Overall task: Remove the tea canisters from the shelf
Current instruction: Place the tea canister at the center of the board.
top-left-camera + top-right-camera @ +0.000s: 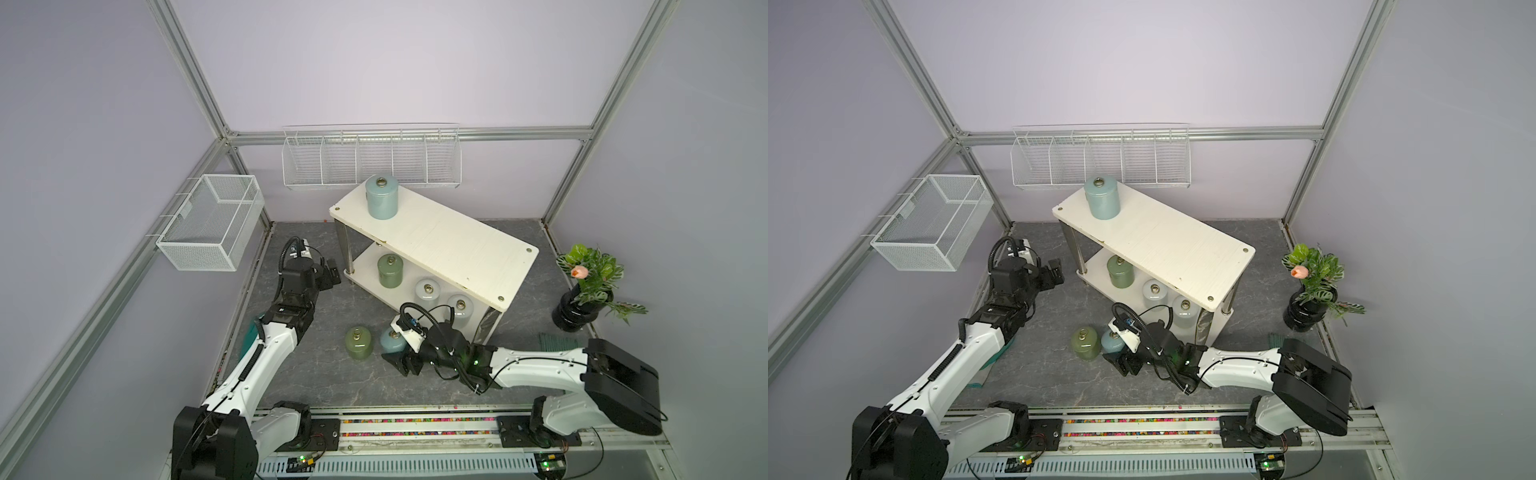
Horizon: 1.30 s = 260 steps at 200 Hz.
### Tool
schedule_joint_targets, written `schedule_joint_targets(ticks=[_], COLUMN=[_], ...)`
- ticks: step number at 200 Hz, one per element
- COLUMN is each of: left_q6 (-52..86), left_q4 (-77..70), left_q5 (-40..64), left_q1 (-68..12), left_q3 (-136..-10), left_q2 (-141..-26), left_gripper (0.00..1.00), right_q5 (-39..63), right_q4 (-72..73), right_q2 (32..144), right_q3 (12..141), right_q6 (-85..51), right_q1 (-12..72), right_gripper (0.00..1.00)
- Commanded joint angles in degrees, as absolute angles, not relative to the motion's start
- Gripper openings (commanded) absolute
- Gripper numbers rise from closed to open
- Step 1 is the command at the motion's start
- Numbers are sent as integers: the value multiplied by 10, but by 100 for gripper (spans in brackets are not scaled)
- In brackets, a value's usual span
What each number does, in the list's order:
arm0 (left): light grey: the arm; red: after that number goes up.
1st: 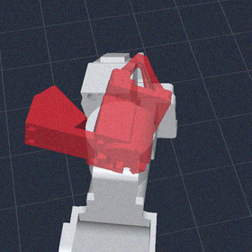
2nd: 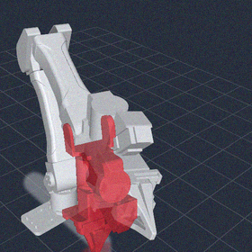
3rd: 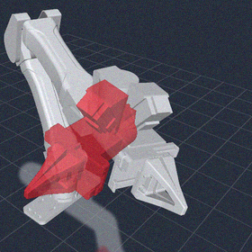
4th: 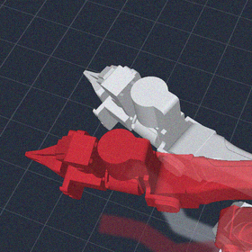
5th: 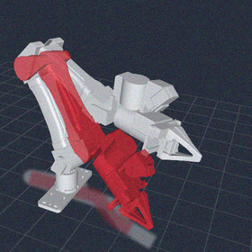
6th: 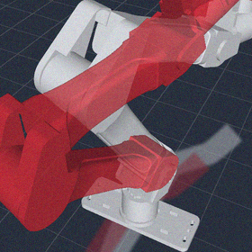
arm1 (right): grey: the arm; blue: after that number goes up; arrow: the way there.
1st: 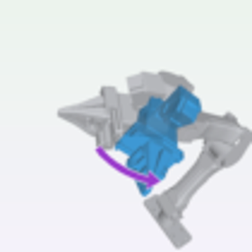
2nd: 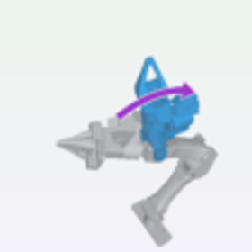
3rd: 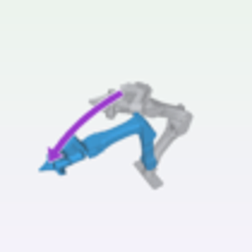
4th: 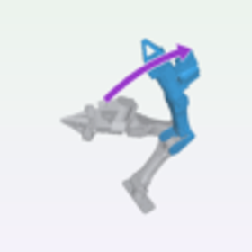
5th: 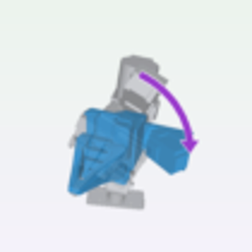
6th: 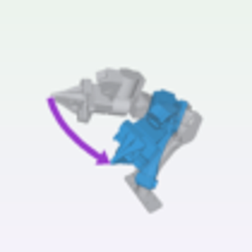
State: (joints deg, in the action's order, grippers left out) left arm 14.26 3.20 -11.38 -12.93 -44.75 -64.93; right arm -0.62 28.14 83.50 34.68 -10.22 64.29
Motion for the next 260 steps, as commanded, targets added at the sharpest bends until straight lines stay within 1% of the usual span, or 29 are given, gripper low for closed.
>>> schedule_joint_targets(ticks=[1,45,73,113,172,214,220,225,239,252,260], left_q6=[133,132,131,134,128,125,127,126,126,124,124], left_q4=[36,40,42,43,43,34,32,31,28,26,25], left_q5=[-125,-128,-128,-133,-138,-137,-137,-136,-136,-137,-137], left_q1=[-134,-136,-136,-139,-144,-144,-144,-144,-144,-144,-144], left_q3=[-468,-469,-471,-468,-464,-454,-452,-450,-447,-443,-443], left_q2=[-646,-651,-651,-649,-645,-634,-633,-632,-630,-629,-630], left_gripper=[100,100,100,100,100,100,100,100,100,100,100], right_q5=[-10,-9,-14,-14,-25,-30,-29,-31,-34,-41,-42], right_q4=[374,457,517,567,593,570,565,562,553,546,547], right_q2=[861,937,981,1035,1116,1122,1120,1118,1113,1108,1106], right_q3=[341,334,321,309,316,326,328,328,327,326,324], right_q6=[-115,-124,-130,-144,-198,-208,-207,-207,-207,-207,-207], right_q1=[646,646,646,646,645,646,646,646,646,647,647], right_gripper=[72,72,73,78,85,93,95,100,98,100,94])
